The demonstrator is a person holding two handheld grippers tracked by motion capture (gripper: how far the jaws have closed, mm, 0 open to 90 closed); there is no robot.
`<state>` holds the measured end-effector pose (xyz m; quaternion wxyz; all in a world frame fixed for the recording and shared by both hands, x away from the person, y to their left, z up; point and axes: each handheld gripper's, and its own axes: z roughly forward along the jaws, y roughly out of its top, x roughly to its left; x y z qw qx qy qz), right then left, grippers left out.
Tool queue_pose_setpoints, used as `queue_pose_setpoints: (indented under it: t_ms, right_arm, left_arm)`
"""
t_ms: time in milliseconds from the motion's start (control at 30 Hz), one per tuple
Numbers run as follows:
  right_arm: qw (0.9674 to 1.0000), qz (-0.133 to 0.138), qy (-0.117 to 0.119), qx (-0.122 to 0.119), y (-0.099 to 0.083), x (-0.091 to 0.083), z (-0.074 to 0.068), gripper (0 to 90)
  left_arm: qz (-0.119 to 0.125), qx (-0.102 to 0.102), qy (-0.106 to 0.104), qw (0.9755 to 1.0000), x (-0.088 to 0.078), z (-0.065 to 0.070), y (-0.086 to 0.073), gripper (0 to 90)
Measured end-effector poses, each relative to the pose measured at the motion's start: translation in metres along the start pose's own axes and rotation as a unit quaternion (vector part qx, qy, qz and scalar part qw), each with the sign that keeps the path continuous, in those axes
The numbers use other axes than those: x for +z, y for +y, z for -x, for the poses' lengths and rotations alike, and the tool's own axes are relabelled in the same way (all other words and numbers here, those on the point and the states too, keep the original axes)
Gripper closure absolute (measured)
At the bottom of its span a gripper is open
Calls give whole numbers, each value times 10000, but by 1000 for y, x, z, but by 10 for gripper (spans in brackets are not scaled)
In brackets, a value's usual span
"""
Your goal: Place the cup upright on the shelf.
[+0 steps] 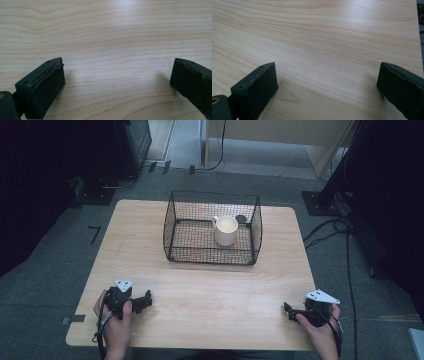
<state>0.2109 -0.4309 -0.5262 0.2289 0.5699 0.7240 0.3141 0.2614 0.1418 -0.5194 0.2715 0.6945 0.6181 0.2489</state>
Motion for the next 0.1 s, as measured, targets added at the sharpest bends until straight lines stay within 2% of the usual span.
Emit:
queue_pose_setpoints:
  t_ms: [100]
  right_arm:
    - [10000, 0, -6, 3, 0, 0, 0, 26]
  left_arm:
    - [-1, 2, 2, 10000, 0, 0, 0, 0]
